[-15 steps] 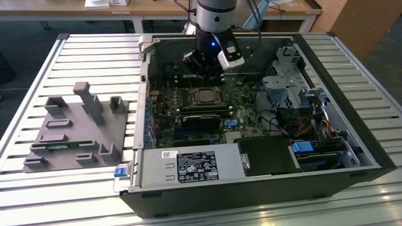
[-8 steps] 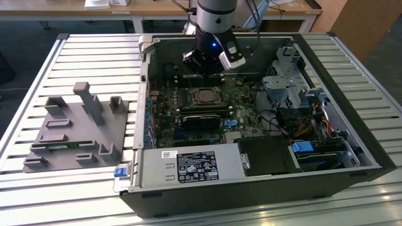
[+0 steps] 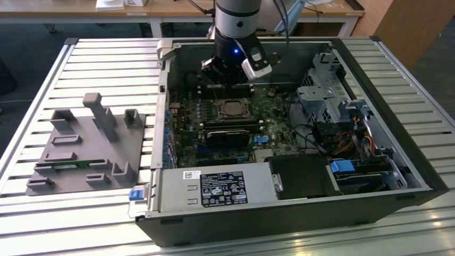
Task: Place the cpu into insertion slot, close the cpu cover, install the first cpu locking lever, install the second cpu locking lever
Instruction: 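Install the first cpu locking lever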
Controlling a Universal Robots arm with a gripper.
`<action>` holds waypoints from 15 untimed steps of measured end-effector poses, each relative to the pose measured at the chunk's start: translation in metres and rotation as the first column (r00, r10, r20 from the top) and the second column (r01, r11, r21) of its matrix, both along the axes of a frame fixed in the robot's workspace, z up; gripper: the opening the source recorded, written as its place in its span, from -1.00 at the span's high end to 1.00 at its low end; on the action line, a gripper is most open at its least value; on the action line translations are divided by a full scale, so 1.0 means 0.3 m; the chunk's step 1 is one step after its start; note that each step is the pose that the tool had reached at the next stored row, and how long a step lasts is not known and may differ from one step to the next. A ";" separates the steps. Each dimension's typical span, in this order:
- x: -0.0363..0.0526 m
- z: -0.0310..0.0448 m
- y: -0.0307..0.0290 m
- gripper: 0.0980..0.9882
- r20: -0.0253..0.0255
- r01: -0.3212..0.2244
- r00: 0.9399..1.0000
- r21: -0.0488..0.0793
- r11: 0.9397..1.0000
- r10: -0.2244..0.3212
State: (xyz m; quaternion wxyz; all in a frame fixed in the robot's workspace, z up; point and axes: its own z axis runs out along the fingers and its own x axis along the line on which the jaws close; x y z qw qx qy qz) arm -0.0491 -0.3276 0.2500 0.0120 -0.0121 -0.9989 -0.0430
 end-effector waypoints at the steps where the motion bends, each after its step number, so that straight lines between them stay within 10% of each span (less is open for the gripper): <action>1: -0.008 0.000 0.000 0.98 0.000 -0.001 1.000 0.000 1.000 0.001; 15: -0.142 -0.001 0.000 0.98 0.019 -0.003 1.000 0.000 1.000 0.003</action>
